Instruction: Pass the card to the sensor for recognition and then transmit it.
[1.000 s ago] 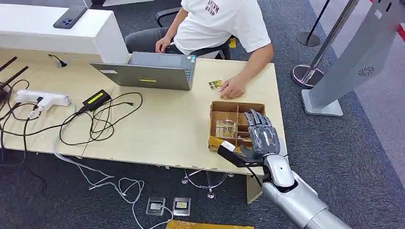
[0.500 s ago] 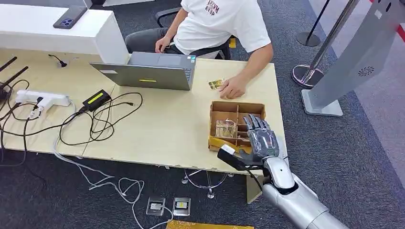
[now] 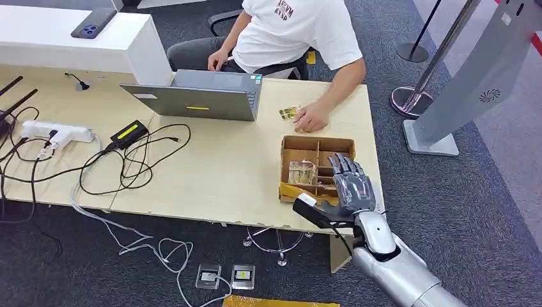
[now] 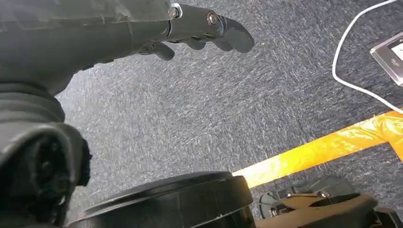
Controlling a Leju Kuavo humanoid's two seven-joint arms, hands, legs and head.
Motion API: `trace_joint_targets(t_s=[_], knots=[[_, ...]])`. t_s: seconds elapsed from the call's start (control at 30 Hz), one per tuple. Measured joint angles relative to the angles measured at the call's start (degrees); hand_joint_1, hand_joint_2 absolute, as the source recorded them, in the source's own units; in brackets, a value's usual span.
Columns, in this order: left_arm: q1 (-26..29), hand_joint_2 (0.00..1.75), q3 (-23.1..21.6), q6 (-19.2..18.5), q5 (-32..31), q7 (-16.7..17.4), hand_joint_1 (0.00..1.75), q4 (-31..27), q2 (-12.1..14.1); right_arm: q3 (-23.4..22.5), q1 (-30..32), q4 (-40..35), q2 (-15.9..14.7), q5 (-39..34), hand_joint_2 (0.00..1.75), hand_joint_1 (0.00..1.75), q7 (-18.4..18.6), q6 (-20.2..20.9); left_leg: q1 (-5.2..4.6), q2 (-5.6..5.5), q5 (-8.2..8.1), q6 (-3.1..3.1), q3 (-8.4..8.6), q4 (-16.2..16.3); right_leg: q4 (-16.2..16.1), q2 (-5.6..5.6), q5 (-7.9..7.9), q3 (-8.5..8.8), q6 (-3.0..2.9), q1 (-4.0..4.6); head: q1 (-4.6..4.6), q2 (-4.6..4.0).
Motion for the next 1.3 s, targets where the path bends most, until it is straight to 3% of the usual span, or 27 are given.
trace_joint_targets(t_s=[0.33,0.37,0.4,0.43,0.47,1.3], knots=[[0.07,0.00,1.05,0.00,-1.05,0.00,0.00,0.00,-0.24,-0.28,0.01,-0.39,-0.96,-0.35,1.75,0.00,0.37,0.00,0.00,0.00,0.00,0.00,0.00,0.00,0.00,0.00,0.00,0.00,0.00,0.00,0.00,0.00],[0.07,0.00,1.05,0.00,-1.14,0.00,0.00,0.00,-0.24,-0.33,0.01,-0.44,-1.01,-0.35,1.75,0.19,0.39,0.00,0.00,0.00,0.00,0.00,0.00,0.00,0.00,0.00,0.00,0.00,0.00,0.00,0.00,0.00],[0.07,0.00,1.07,0.00,-1.16,0.00,0.00,0.00,-0.24,-0.44,0.02,-0.48,-1.09,-0.37,1.75,1.06,0.39,0.00,0.00,0.00,0.00,0.00,0.00,0.00,0.00,0.00,0.00,0.00,0.00,0.00,0.00,0.00],[0.07,0.00,1.10,0.00,-1.16,0.00,0.00,0.00,-0.24,-0.50,0.01,-0.50,-1.18,-0.35,1.75,1.68,0.39,0.00,0.00,0.00,0.00,0.00,0.00,0.00,0.00,0.00,0.00,0.00,0.00,0.00,0.00,0.00],[0.08,0.00,1.10,0.00,-1.18,0.00,0.00,0.00,-0.26,-0.55,0.01,-0.50,-1.25,-0.35,1.75,1.75,0.42,0.00,0.00,0.00,0.00,0.00,0.00,0.00,0.00,0.00,0.00,0.00,0.00,0.00,0.00,0.00],[0.25,0.00,2.17,0.00,-3.67,0.00,0.00,0.00,-0.42,-1.64,1.47,-2.08,-1.97,-1.73,1.75,1.75,0.09,0.79,0.00,0.00,0.00,0.00,-0.01,0.00,0.00,-0.01,0.00,0.00,0.00,0.00,0.00,0.00]])
